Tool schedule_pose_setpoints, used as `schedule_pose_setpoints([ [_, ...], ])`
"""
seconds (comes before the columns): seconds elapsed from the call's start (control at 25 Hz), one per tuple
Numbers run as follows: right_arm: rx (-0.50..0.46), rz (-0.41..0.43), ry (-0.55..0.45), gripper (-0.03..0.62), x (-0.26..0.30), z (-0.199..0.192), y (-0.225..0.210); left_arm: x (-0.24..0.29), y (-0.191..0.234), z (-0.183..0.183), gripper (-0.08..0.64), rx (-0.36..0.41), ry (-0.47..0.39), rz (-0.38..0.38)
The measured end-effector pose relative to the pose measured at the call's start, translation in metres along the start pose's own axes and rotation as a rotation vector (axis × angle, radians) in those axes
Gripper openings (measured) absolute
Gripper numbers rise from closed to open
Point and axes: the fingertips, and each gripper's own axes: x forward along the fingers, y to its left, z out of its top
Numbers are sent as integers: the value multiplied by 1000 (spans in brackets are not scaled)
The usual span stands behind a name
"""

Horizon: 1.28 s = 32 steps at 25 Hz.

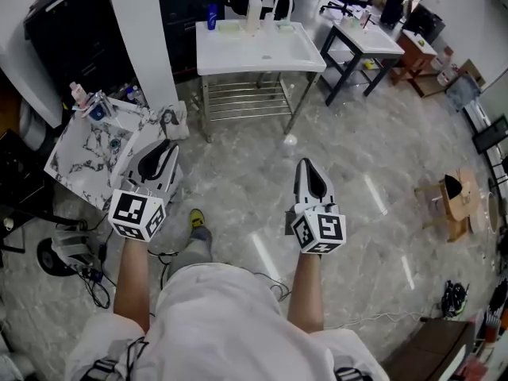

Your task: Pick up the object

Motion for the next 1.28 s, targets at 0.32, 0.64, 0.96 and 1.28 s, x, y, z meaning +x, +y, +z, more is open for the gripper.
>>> schedule_pose_setpoints([
  [0.32, -16, -30, 10, 6, 42, -11, -12, 40, 30, -17, 67, -33, -5, 0],
  [0.64, 0, -68, 20, 6, 114, -13, -27, 105, 81, -21, 67, -55, -5, -6],
  [0.96, -16, -74, 22, 6, 224, 5, -34, 187, 151, -12, 67, -68, -2, -26],
  [1.28, -47, -64, 18, 6, 332, 10, -23, 257, 225, -11, 67, -66, -20, -52],
])
